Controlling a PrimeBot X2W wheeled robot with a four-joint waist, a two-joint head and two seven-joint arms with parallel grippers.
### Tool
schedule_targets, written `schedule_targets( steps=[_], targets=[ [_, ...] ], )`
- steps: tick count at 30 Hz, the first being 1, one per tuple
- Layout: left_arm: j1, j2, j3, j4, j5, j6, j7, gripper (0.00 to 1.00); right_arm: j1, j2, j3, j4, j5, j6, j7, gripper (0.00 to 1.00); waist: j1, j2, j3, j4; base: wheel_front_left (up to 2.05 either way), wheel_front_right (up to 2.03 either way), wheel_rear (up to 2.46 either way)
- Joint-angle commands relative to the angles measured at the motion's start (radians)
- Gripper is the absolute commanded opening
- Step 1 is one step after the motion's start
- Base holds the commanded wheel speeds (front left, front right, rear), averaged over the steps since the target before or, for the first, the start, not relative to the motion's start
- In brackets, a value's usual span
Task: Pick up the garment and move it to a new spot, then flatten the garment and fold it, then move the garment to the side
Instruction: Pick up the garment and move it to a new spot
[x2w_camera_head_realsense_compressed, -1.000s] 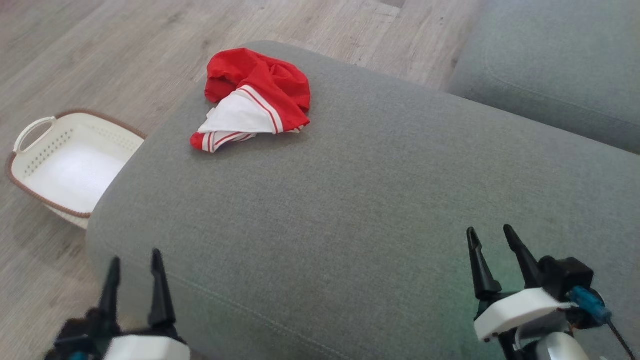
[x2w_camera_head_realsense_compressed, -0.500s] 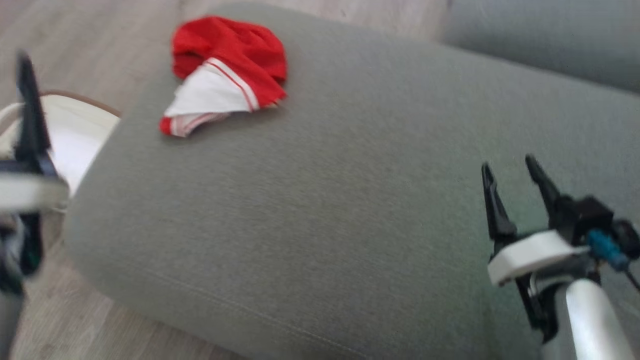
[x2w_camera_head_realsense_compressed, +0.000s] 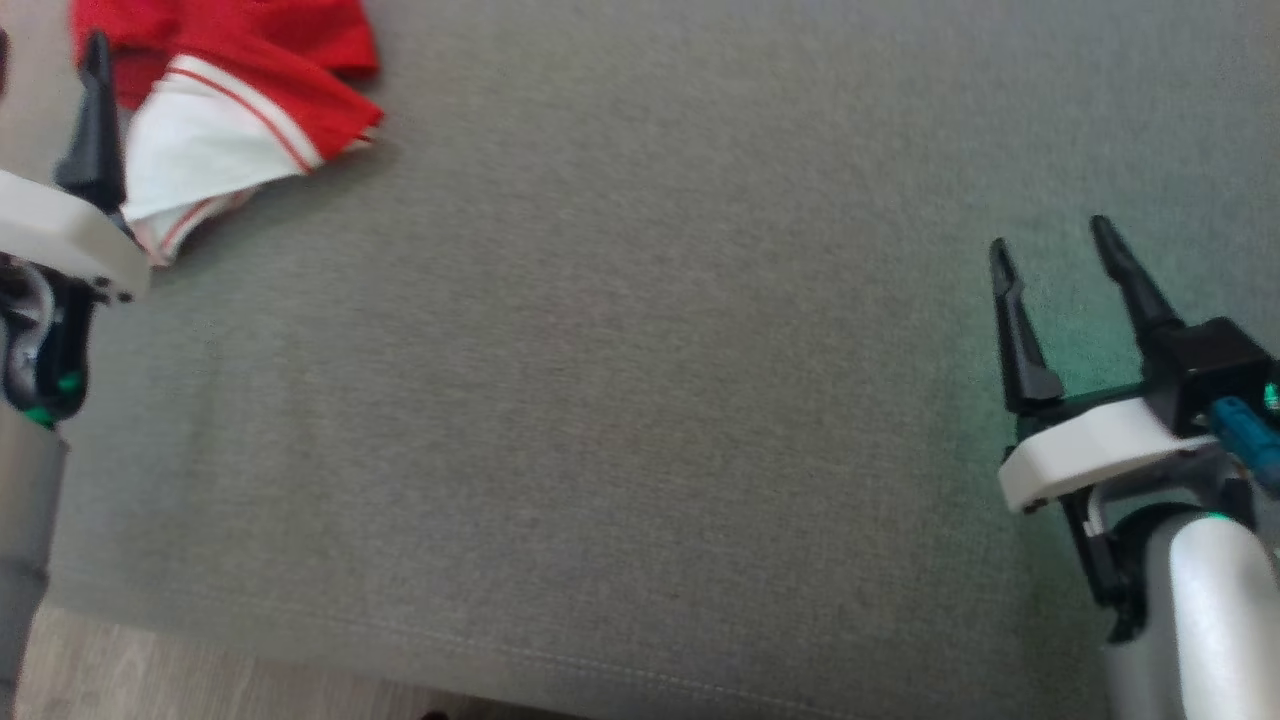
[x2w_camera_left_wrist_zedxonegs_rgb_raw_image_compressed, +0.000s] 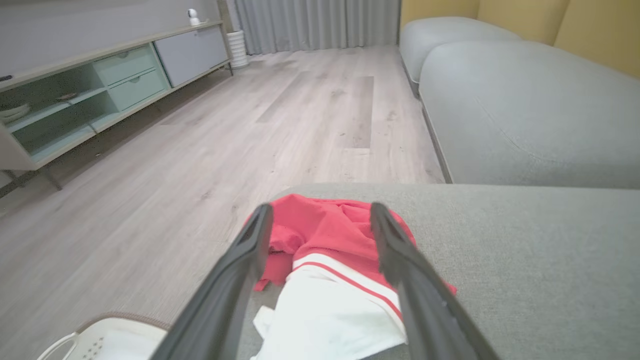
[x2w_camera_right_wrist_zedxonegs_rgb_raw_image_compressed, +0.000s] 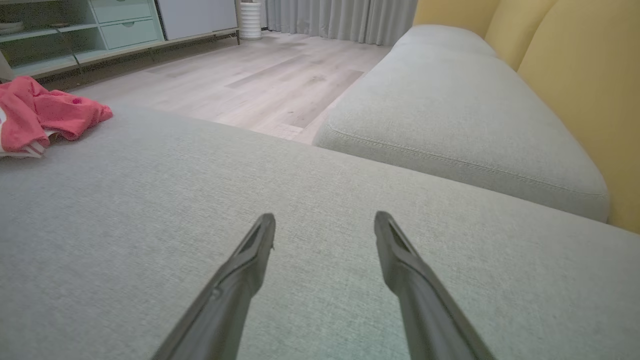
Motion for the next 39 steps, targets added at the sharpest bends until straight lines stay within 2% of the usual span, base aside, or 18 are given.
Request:
schedule_targets(
  steps=[1, 6, 12, 19, 21, 22, 23, 24, 31, 35, 39],
  targets=[
    [-0.058, 0.047, 0.032, 0.004, -0.001, -0.001, -0.002, 1.00, -0.029, -0.005, 0.017, -0.045, -0.008, 0.007, 0.003, 1.00, -0.0002, 0.0000, 0.053, -0.039, 0.00, 0.00, 0.00],
    [-0.108, 0.003, -0.031, 0.166, 0.029, -0.026, -0.009, 1.00, -0.019, -0.005, 0.004, -0.076, -0.019, 0.007, 0.014, 1.00, -0.0002, 0.0000, 0.101, -0.057, 0.00, 0.00, 0.00],
    [-0.159, -0.049, -0.072, 0.298, 0.027, -0.049, -0.029, 1.00, -0.019, -0.005, -0.009, -0.093, -0.020, 0.007, 0.016, 1.00, -0.0002, 0.0000, 0.139, -0.071, 0.00, 0.00, 0.00],
    [-0.201, -0.080, -0.103, 0.433, 0.019, -0.059, -0.013, 1.00, -0.021, -0.005, -0.016, -0.100, -0.021, 0.007, 0.016, 1.00, -0.0002, 0.0000, 0.155, -0.086, 0.00, 0.00, 0.00],
    [-0.207, -0.088, -0.111, 0.462, 0.014, -0.061, -0.005, 0.65, -0.023, -0.005, -0.018, -0.099, -0.021, 0.007, 0.016, 1.00, -0.0002, 0.0000, 0.155, -0.088, 0.00, 0.00, 0.00],
    [-0.210, -0.091, -0.116, 0.475, 0.012, -0.062, -0.002, 0.36, -0.024, -0.005, -0.020, -0.098, -0.021, 0.007, 0.015, 1.00, -0.0002, 0.0000, 0.154, -0.089, 0.00, 0.00, 0.00],
    [-0.212, -0.093, -0.121, 0.486, 0.012, -0.063, -0.002, 0.15, -0.025, -0.005, -0.021, -0.096, -0.021, 0.007, 0.014, 1.00, -0.0002, 0.0000, 0.153, -0.089, 0.00, 0.00, 0.00],
    [-0.214, -0.094, -0.126, 0.496, 0.012, -0.064, -0.004, 0.00, -0.025, -0.005, -0.021, -0.095, -0.020, 0.007, 0.014, 1.00, -0.0002, 0.0000, 0.151, -0.089, 0.00, 0.00, 0.00],
    [-0.242, -0.075, -0.138, 0.543, 0.026, -0.065, -0.093, 0.00, -0.029, -0.005, -0.028, -0.073, -0.006, 0.007, -0.002, 1.00, -0.0002, 0.0000, 0.109, -0.085, 0.00, 0.00, 0.00],
    [-0.266, -0.044, -0.149, 0.552, 0.048, -0.065, -0.149, 0.00, -0.024, -0.005, -0.031, -0.042, 0.022, 0.007, -0.023, 1.00, -0.0002, 0.0000, 0.044, -0.088, 0.00, 0.00, 0.00],
    [-0.289, -0.018, -0.173, 0.546, 0.070, -0.066, -0.159, 0.00, -0.019, -0.005, -0.032, 0.000, 0.051, 0.007, -0.047, 1.00, -0.0002, 0.0000, -0.023, -0.096, 0.00, 0.00, 0.00]
  ],
)
